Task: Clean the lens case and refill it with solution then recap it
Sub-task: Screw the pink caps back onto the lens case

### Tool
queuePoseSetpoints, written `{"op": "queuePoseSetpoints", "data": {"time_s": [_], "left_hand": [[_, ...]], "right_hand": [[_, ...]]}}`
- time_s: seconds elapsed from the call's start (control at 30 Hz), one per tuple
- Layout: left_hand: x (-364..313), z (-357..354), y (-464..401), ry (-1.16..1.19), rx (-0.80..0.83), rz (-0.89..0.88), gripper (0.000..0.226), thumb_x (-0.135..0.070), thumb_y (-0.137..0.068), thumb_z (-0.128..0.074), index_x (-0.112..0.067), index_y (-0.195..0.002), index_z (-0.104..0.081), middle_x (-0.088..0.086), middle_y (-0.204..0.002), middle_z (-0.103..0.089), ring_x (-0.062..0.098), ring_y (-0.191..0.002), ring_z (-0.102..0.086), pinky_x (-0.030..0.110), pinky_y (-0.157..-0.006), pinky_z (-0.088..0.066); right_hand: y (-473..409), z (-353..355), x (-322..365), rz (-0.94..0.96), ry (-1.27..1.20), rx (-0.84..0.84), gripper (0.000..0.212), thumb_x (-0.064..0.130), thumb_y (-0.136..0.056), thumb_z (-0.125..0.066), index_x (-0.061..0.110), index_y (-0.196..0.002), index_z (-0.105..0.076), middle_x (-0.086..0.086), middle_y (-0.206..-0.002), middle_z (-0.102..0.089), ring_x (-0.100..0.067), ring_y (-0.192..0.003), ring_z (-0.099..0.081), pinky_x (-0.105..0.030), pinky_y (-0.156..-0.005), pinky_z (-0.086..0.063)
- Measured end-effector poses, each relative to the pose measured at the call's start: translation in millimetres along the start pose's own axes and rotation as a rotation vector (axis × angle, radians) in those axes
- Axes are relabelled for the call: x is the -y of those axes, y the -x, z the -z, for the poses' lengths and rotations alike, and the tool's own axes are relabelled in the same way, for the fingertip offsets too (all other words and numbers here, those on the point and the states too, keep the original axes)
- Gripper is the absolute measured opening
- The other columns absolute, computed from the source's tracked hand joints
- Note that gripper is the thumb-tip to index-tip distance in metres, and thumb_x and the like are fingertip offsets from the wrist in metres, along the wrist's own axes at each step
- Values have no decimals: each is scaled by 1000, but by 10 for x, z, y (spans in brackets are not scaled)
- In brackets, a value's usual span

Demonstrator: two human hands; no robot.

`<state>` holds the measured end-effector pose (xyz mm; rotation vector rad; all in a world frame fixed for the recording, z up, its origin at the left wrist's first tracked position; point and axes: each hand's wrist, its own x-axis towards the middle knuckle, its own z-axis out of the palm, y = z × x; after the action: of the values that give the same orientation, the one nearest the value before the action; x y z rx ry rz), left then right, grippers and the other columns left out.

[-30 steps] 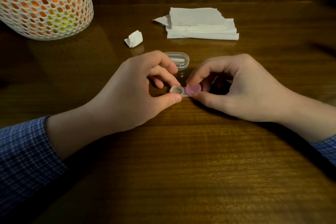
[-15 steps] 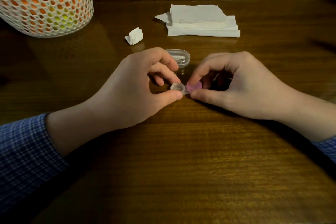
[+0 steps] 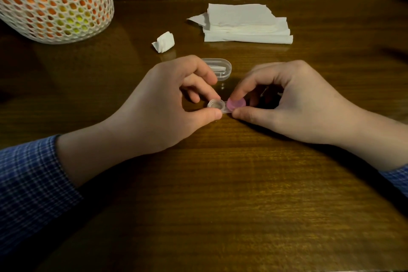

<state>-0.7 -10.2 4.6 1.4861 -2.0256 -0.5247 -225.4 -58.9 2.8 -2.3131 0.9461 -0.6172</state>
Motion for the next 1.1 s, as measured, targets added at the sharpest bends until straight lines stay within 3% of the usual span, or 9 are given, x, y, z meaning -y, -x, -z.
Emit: {"op": "queuePoseSetpoints", "data": {"time_s": [0.1,0.23,0.43,0.6,0.83,1.1], "left_hand": [[-1,-4,4,5,2,2,44,-38,-75,-84,-29,-113,-63,-23,-92,-74,-5,-88,-67,5,-69,-46],[0,-4,3,5,3,4,44,-39,-75,-83,-30,-113,-62,-23,-92,-74,-6,-87,-67,5,-69,-46],[5,-6,-2,-2,10,9,45,-41,-75,-82,-29,-114,-63,-23,-92,-74,-6,-87,-67,5,-69,-46],[-2,-3,0,13,15,14,47,-49,-70,-76,-32,-112,-62,-25,-91,-74,-6,-89,-67,4,-70,-45],[-2,-3,-2,27,6,14,45,-47,-71,-78,-32,-111,-63,-24,-91,-75,-5,-88,-68,4,-69,-45],[-1,-2,-1,39,4,26,42,-42,-73,-82,-31,-109,-64,-23,-92,-75,-5,-87,-69,4,-68,-45]], "right_hand": [[3,0,1,7,-4,6,12,30,-83,-81,29,-95,-79,14,-100,-74,-8,-94,-69,-33,-82,-58],[12,19,11,13,-23,17,13,18,-83,-80,25,-95,-81,14,-104,-76,-6,-101,-70,-29,-89,-57],[3,2,17,-1,-15,-7,11,33,-82,-79,30,-92,-81,11,-98,-74,-10,-95,-70,-42,-86,-58],[10,14,26,17,-8,9,11,21,-84,-80,25,-94,-82,14,-102,-76,-4,-100,-70,-28,-90,-56],[4,-29,50,-22,2,-44,9,32,-81,-82,29,-89,-81,13,-95,-74,-6,-93,-70,-39,-86,-58],[-3,9,86,-34,17,11,10,26,-84,-80,29,-93,-81,17,-98,-77,3,-96,-71,-27,-92,-58]]}}
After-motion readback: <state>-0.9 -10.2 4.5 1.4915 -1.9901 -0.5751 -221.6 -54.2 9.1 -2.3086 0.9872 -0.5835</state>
